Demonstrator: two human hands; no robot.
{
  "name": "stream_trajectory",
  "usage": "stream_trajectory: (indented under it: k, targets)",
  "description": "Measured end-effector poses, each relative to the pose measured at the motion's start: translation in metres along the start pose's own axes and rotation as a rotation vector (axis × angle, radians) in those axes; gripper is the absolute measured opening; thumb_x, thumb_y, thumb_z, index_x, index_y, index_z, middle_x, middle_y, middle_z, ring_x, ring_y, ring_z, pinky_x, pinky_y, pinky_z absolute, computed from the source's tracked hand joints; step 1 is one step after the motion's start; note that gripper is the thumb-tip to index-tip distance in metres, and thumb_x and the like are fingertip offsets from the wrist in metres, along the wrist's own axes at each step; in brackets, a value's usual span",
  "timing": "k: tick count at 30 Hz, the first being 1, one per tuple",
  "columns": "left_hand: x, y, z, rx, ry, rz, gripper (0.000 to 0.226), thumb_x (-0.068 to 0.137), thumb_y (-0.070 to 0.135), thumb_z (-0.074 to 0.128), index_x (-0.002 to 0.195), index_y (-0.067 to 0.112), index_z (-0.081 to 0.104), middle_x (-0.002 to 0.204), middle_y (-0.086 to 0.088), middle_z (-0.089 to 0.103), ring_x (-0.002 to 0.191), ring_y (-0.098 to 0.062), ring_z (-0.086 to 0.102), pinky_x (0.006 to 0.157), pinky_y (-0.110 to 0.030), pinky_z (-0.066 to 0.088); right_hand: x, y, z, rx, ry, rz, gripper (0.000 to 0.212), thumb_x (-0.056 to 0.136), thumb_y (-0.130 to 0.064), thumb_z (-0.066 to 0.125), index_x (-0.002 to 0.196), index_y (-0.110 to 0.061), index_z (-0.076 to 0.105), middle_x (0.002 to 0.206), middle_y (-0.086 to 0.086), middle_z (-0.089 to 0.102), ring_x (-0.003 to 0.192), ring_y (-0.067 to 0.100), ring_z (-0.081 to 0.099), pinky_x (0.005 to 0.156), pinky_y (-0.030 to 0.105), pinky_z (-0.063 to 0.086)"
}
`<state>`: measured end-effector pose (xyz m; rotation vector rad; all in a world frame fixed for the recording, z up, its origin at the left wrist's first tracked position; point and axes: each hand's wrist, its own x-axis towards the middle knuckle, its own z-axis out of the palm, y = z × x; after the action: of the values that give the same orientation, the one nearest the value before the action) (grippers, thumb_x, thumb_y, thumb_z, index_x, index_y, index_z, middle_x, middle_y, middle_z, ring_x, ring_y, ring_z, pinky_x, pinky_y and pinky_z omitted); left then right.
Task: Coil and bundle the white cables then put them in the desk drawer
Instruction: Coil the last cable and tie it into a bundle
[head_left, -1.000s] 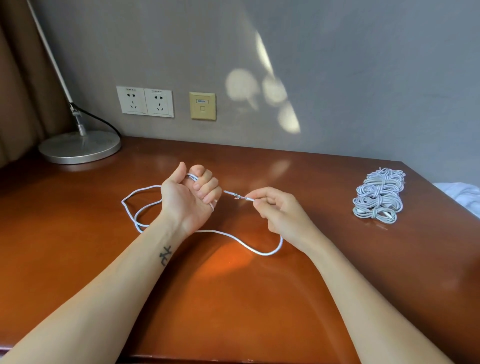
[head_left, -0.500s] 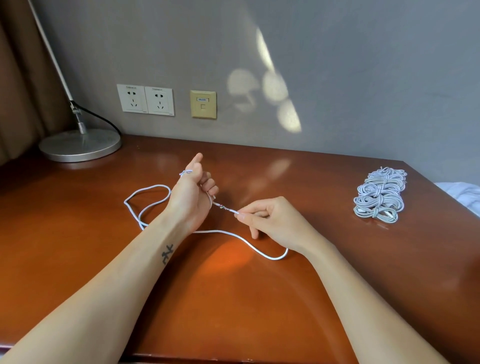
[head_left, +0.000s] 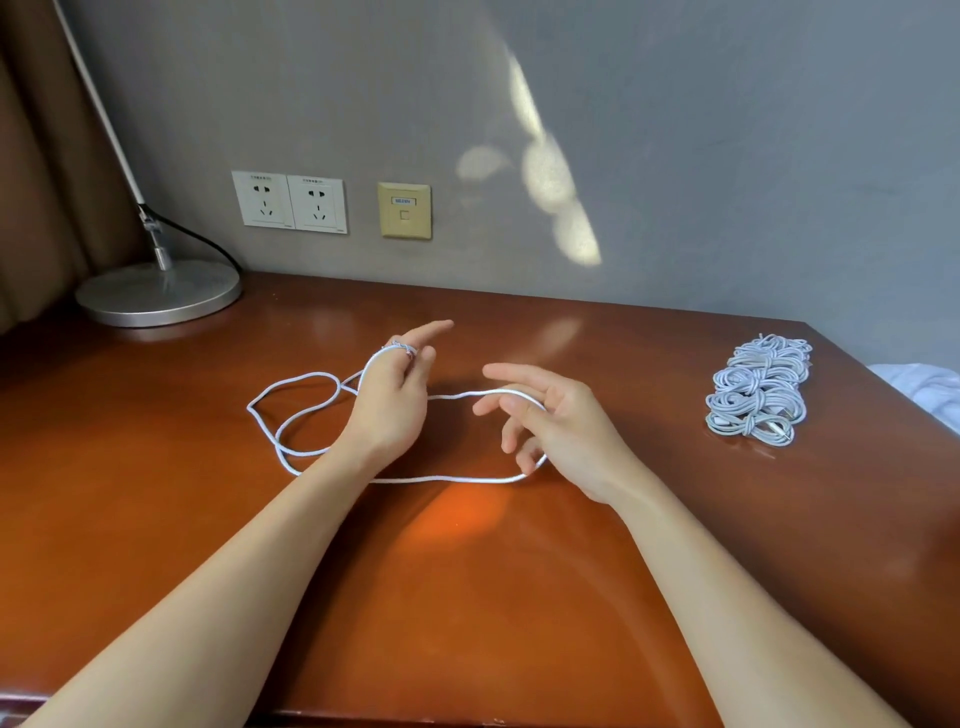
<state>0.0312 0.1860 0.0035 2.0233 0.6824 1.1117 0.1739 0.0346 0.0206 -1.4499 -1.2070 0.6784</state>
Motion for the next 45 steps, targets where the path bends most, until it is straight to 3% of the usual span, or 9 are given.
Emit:
stream_trajectory:
  k: [3, 10, 14, 17, 20, 23, 31, 38, 45]
  targets:
    - [-0.001, -0.001, 0.003, 0.066, -0.065, -0.011, 0.038, 0.111, 0.013, 0.036, 0.131, 0.027, 0.066, 0.099, 0.019, 0.056, 0.101, -0.01, 0.057, 0.101, -0.031, 0.045, 0.001, 0.004, 0.0, -0.102, 0.077, -0.012, 0.033, 0.106, -0.02, 0.057, 0.137, -0.028, 0.061, 0.1, -0.009, 0.077, 0.058, 0.014, 0.061, 0.048, 0.023, 0.048]
    - [0.0, -0.006, 0.007, 0.107, -0.118, -0.024, 0.035, 0.111, 0.015, 0.037, 0.114, 0.033, 0.067, 0.083, 0.0, 0.058, 0.066, 0.002, 0.05, 0.066, -0.011, 0.036, 0.002, 0.012, -0.006, -0.363, 0.299, -0.149, 0.018, 0.098, -0.026, 0.07, 0.115, -0.027, 0.072, 0.075, -0.011, 0.071, 0.074, 0.003, 0.068, 0.068, 0.009, 0.048]
    - [-0.003, -0.005, 0.005, 0.128, -0.138, -0.02, 0.04, 0.111, 0.018, 0.038, 0.086, 0.044, 0.056, 0.098, -0.007, 0.069, 0.067, 0.001, 0.051, 0.067, -0.012, 0.036, 0.002, 0.012, -0.005, -0.334, 0.294, -0.17, 0.008, 0.1, -0.028, 0.067, 0.103, -0.027, 0.074, 0.072, -0.01, 0.068, 0.077, 0.006, 0.066, 0.069, 0.01, 0.048]
    - [-0.007, -0.005, 0.005, 0.113, -0.164, -0.055, 0.034, 0.11, 0.025, 0.037, 0.097, 0.041, 0.064, 0.08, 0.002, 0.064, 0.063, 0.0, 0.05, 0.069, -0.025, 0.041, 0.001, 0.011, -0.006, -0.314, 0.319, -0.182, 0.008, 0.101, -0.024, 0.064, 0.101, -0.024, 0.072, 0.077, -0.01, 0.067, 0.073, 0.003, 0.063, 0.064, 0.011, 0.046]
    - [-0.011, -0.002, 0.005, 0.155, -0.186, -0.06, 0.035, 0.109, 0.038, 0.033, 0.087, 0.041, 0.06, 0.098, 0.0, 0.068, 0.072, -0.006, 0.052, 0.082, -0.041, 0.048, 0.003, 0.013, -0.006, -0.374, 0.347, -0.212, 0.007, 0.102, -0.028, 0.062, 0.104, -0.025, 0.068, 0.094, -0.01, 0.068, 0.079, 0.002, 0.06, 0.067, 0.01, 0.044]
    - [-0.014, 0.007, 0.003, 0.259, -0.224, -0.044, 0.043, 0.107, 0.051, 0.031, 0.096, 0.026, 0.064, 0.087, 0.004, 0.065, 0.085, -0.015, 0.058, 0.084, -0.039, 0.046, 0.007, 0.017, -0.008, -0.473, 0.396, -0.277, 0.007, 0.103, -0.033, 0.062, 0.103, -0.026, 0.066, 0.099, -0.015, 0.067, 0.091, 0.006, 0.063, 0.072, 0.016, 0.05]
    - [-0.015, 0.014, 0.007, 0.437, -0.239, -0.024, 0.04, 0.098, 0.054, 0.056, 0.074, 0.022, 0.057, 0.055, 0.005, 0.052, 0.062, -0.014, 0.056, 0.062, -0.034, 0.043, 0.008, 0.02, -0.011, -0.693, 0.577, -0.239, 0.041, 0.093, -0.065, 0.056, 0.09, -0.024, 0.06, 0.062, -0.015, 0.052, 0.056, 0.011, 0.054, 0.051, 0.017, 0.036]
    - [-0.012, 0.006, 0.003, 0.373, -0.002, -0.022, 0.068, 0.098, 0.062, 0.041, 0.066, 0.003, 0.05, 0.049, 0.001, 0.042, 0.051, -0.024, 0.047, 0.06, -0.044, 0.046, 0.007, 0.02, -0.01, -0.446, 0.389, -0.162, 0.03, 0.101, -0.047, 0.061, 0.084, -0.022, 0.062, 0.063, -0.014, 0.057, 0.061, 0.008, 0.053, 0.057, 0.026, 0.042]
    - [-0.012, 0.007, 0.003, 0.039, -0.179, -0.127, 0.068, 0.096, 0.058, 0.035, 0.054, 0.01, 0.058, 0.046, 0.006, 0.046, 0.052, -0.014, 0.047, 0.068, -0.041, 0.042, 0.005, 0.016, -0.007, -0.228, 0.271, -0.131, 0.022, 0.111, -0.029, 0.044, 0.114, -0.023, 0.065, 0.073, 0.002, 0.069, 0.071, 0.008, 0.066, 0.076, 0.016, 0.049]
